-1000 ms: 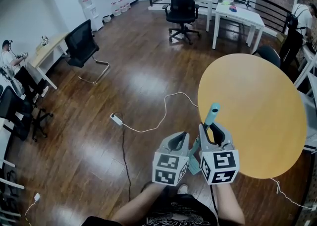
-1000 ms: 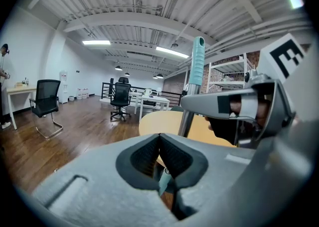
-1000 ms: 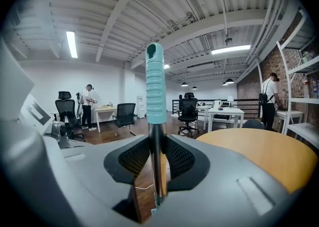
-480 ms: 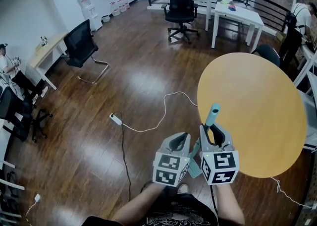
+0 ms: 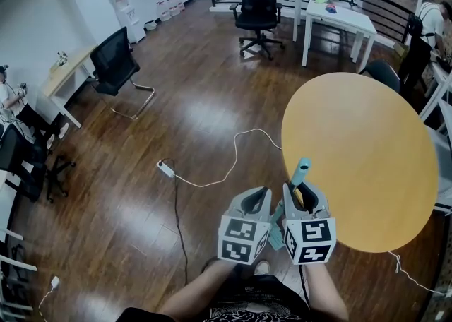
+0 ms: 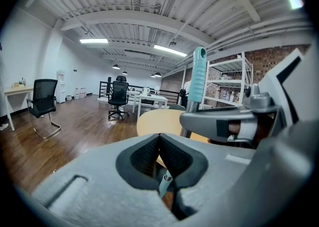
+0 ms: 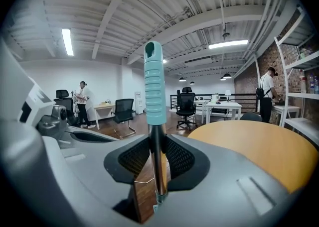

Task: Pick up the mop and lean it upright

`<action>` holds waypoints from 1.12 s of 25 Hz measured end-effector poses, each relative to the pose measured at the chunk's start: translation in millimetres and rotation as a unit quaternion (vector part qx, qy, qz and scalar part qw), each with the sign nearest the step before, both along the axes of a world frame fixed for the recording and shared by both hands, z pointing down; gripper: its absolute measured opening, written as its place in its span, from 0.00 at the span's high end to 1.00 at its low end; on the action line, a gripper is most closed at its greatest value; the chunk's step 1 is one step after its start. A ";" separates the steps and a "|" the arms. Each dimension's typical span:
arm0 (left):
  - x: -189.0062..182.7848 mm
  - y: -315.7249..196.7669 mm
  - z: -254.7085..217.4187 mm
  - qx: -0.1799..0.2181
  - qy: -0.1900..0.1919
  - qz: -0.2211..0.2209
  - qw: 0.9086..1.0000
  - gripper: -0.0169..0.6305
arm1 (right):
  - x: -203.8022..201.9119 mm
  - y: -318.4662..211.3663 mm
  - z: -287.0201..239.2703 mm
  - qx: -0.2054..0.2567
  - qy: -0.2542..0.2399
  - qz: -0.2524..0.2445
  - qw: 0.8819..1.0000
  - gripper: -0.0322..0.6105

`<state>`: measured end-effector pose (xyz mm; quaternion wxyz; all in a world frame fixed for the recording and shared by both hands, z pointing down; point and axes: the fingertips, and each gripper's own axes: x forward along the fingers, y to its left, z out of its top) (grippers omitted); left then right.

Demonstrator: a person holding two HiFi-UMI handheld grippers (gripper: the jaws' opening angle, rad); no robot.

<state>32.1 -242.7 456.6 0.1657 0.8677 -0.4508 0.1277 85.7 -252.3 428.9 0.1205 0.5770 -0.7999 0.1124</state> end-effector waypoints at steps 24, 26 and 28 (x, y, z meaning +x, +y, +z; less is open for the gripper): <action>9.3 -2.7 4.2 0.002 -0.004 0.004 1.000 0.97 | 25.4 -11.2 81.5 -0.045 0.003 0.015 0.999 0.79; 10.3 -2.9 4.7 0.001 -0.004 0.005 1.000 0.97 | 34.2 -14.9 82.2 -0.044 0.002 0.025 0.999 0.79; 10.9 -3.0 3.6 0.001 -0.005 0.007 1.000 0.97 | 43.5 -19.2 82.1 -0.046 0.003 0.034 0.998 0.79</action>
